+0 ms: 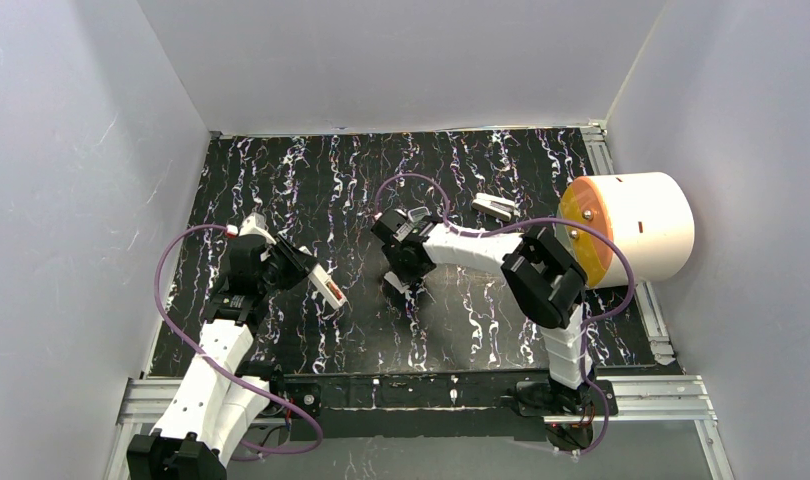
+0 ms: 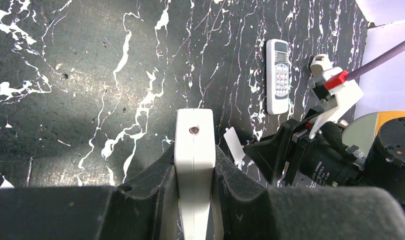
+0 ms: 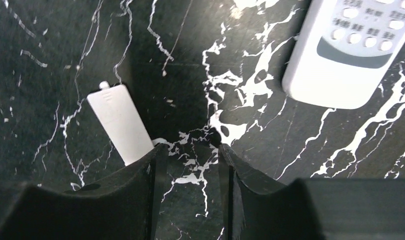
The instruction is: Load the batteries into the remote control
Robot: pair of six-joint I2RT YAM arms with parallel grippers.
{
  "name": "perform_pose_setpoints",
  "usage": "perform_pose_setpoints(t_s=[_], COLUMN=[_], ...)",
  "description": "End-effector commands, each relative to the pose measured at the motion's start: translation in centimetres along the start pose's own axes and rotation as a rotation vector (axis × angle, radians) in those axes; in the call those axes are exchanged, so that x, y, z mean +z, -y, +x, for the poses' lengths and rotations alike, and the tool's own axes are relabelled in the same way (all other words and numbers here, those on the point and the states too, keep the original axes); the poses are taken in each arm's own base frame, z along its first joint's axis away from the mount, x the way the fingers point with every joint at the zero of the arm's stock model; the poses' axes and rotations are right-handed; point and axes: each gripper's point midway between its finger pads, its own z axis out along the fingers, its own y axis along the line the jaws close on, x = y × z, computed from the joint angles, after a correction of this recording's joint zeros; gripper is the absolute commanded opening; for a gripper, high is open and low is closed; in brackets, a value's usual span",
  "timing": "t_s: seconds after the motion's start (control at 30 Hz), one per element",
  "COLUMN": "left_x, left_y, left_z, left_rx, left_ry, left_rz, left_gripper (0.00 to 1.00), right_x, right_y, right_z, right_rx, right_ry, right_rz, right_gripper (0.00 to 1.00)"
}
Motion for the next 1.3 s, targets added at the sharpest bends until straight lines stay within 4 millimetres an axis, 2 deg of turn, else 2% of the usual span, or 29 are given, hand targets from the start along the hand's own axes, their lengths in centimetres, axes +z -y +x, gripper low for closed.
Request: perform_pose_setpoints(t_s=[0.0, 0.1, 0.27, 0.53, 0.83, 1.0, 1.27], left_x=[0.0, 0.0, -0.2, -0.5, -0.5, -0.5, 0.1], left_y=[0.0, 0.0, -0.2, -0.6, -0.6, -0.5, -0.2], left_z=[0.0, -0.1, -0.5, -0.7, -0.8, -0.6, -0.2], left_rx=[-0.006, -0.006, 0.0, 0.006, 0.008, 0.004, -0.018], left_ry=[0.003, 0.004, 0.02, 0.032, 0.032, 0.029, 0.01], left_rz=[0.01, 0.008, -0.015, -0.044, -0.041, -0.037, -0.009], left_gripper=[0.0, 0.0, 0.0, 0.0, 0.0, 0.0, 0.0], right_x=[-1.3, -2.3, -3.0, -3.8, -2.5, -1.2, -0.4], right_y=[-0.7, -0.6, -0.6, -3.4, -4.9, -4.5, -4.8], right_z=[0.3, -0.5, -0.8, -1.2, -0.3, 0.7, 1.7], right_rx=[-0.071, -0.075, -0.122, -0.174, -0.167, -0.165, -0.17], right_ry=[0.004, 0.033, 0.038, 0.049, -0.006, -0.058, -0.109], right_rz=[-0.07, -0.07, -0.062, -0.156, -0.21, -0.173, -0.18], right_gripper=[0.52, 0.54, 0.57, 0.66, 0.67, 0.62, 0.56])
